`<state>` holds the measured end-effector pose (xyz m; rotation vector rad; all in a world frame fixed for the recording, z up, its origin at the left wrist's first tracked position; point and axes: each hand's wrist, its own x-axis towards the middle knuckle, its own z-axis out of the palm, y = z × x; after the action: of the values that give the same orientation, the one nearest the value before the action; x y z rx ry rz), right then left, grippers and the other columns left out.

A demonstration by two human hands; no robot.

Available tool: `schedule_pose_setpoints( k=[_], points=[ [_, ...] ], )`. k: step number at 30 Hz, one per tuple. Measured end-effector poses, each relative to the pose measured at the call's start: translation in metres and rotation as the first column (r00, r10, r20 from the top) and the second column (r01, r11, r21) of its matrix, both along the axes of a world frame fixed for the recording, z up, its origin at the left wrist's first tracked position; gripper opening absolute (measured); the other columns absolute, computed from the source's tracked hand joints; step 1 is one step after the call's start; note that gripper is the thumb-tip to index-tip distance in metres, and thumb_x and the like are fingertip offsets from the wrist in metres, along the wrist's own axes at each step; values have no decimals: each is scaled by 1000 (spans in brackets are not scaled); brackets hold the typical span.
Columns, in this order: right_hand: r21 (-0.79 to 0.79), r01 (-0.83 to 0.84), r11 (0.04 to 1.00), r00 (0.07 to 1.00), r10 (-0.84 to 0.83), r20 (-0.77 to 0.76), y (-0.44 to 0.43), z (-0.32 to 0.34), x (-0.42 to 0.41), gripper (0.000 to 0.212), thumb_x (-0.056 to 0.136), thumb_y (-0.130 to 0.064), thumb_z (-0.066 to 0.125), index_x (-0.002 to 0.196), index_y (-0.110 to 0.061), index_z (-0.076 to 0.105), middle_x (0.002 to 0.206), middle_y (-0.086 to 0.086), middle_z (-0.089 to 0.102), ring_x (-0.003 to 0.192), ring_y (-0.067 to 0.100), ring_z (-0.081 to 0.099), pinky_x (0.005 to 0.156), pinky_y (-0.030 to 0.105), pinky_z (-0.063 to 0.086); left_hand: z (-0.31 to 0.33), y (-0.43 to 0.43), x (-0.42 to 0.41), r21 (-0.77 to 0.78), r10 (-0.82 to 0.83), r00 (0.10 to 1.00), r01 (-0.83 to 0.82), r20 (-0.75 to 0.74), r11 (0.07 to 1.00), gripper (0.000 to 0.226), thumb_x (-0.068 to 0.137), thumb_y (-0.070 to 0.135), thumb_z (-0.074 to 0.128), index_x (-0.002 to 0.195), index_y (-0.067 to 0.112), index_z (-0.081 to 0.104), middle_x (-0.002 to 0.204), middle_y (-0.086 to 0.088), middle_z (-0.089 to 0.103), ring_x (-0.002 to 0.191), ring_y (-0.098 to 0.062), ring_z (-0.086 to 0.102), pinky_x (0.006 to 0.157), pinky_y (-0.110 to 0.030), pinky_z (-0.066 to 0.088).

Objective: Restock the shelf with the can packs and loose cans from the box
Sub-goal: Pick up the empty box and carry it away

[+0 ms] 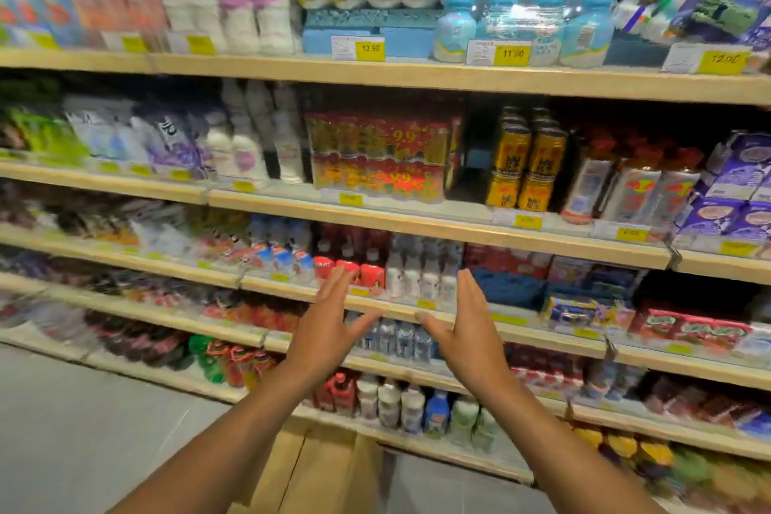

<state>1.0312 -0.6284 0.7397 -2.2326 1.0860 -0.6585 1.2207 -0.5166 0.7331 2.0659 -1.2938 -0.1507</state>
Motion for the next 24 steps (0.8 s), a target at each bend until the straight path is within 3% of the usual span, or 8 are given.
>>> schedule_pose_setpoints(
  k=[10, 14, 16, 19, 22, 24],
  points=[
    [169, -163, 972, 969, 191, -160, 72, -91, 91, 95, 90, -58, 58, 159, -19, 6, 166, -4, 8, 152, 14, 10, 122, 32, 17, -100, 116, 101, 246, 82, 997, -79, -1, 966, 64, 99, 47, 47, 155, 28, 21, 162, 9, 18, 150, -8, 12, 117, -31, 21],
    [291, -154, 944, 945, 227, -234, 96, -153, 138, 92, 90, -57, 59, 158, -19, 11, 165, -2, 13, 152, 15, 14, 121, 33, 22, -150, 150, 156, 350, 36, 998, -19, -42, 937, 52, 103, 39, 40, 153, 28, 27, 160, 9, 20, 148, -8, 15, 117, -30, 23],
    [328, -133, 935, 935, 228, -271, 107, -188, 163, 92, 89, -56, 62, 158, -17, 15, 164, 0, 19, 151, 16, 18, 121, 32, 23, -181, 161, 188, 388, 3, 996, 33, -92, 921, 46, 103, 37, 42, 148, 30, 36, 157, 9, 30, 145, -11, 27, 114, -30, 30],
    [404, -93, 910, 909, 243, -339, 121, -247, 196, 91, 88, -53, 64, 157, -16, 18, 162, 0, 23, 148, 17, 25, 119, 30, 25, -240, 176, 230, 509, -98, 995, 102, -33, 855, 50, 103, 43, 35, 150, 26, 36, 156, 4, 35, 141, -16, 38, 110, -23, 29],
    [496, -52, 867, 887, 269, -376, 131, -312, 222, 80, 85, -48, 67, 151, -21, 31, 150, -1, 44, 135, 21, 46, 106, 33, 43, -305, 183, 263, 630, -199, 978, 194, -64, 752, 45, 103, 36, 38, 148, 29, 39, 152, 1, 41, 130, -20, 50, 105, -30, 43],
    [540, -20, 841, 855, 294, -426, 137, -359, 235, 66, 87, -44, 65, 144, -20, 40, 137, 1, 55, 124, 24, 55, 98, 32, 46, -355, 183, 280, 670, -216, 970, 232, -109, 705, 45, 102, 29, 40, 147, 32, 36, 150, 1, 43, 126, -21, 53, 104, -35, 47]
  ],
)
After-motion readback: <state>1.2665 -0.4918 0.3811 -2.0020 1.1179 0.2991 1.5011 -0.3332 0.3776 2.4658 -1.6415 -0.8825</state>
